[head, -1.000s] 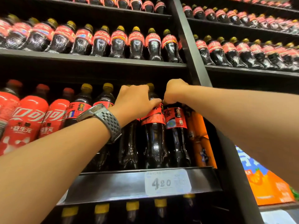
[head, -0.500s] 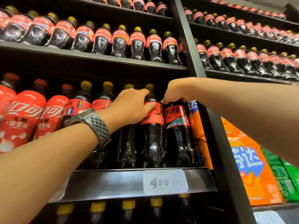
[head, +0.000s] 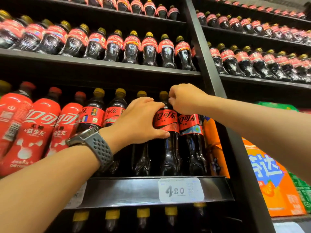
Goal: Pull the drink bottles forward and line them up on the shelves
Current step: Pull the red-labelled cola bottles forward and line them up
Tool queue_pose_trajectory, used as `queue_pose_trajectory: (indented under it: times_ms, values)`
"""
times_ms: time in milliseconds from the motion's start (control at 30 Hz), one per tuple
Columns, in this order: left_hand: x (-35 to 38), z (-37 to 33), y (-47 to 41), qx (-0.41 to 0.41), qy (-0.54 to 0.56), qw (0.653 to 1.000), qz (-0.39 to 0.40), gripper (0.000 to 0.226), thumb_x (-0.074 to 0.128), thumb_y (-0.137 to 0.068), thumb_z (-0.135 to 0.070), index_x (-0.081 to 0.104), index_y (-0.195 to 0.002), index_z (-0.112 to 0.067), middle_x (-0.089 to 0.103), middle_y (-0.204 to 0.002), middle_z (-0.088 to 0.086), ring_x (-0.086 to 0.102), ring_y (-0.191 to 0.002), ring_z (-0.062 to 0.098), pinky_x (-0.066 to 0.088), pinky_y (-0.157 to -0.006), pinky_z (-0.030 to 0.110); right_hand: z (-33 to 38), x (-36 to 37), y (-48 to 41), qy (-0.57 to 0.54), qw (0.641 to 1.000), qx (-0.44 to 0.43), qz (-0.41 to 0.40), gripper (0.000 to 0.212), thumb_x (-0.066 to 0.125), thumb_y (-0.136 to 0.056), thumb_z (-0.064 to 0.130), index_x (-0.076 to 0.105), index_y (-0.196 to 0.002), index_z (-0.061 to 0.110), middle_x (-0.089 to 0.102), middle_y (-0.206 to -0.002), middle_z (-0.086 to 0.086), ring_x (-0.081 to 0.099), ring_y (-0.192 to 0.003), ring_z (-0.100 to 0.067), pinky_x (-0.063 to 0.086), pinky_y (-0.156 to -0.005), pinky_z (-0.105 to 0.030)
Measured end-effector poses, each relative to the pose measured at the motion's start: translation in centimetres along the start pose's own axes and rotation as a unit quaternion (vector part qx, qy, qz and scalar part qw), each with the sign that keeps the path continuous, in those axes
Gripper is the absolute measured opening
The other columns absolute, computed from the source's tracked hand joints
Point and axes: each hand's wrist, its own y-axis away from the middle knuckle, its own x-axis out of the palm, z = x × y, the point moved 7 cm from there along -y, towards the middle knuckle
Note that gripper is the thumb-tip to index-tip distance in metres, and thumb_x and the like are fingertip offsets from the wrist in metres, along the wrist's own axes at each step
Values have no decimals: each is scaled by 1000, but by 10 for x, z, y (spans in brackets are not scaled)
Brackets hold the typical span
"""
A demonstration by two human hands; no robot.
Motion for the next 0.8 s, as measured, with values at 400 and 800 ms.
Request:
queue_pose_trajectory:
  times_ms: [400, 800]
  values:
    - [-53, 89, 28, -125, -58, 989, -61, 39, 50, -91, -22, 55, -130, -15, 55, -133, 5, 45, -127, 26, 35, -105, 45, -2, 24, 4, -89, 990, 86, 70, 65, 68, -68, 68, 58, -96, 10, 60, -88, -3, 60, -92, -26, 43, -62, -28]
    - [-62, 123, 48, -202, -4, 979, 1, 53, 57, -82, -25, 51, -134, -24, 51, -138, 3, 43, -128, 28, 36, -107, 44, 65, 21, -8, -165, 985, 40, 32, 76, 63, -73, 66, 52, -124, 11, 62, -114, -4, 57, -106, -24, 49, -91, -36]
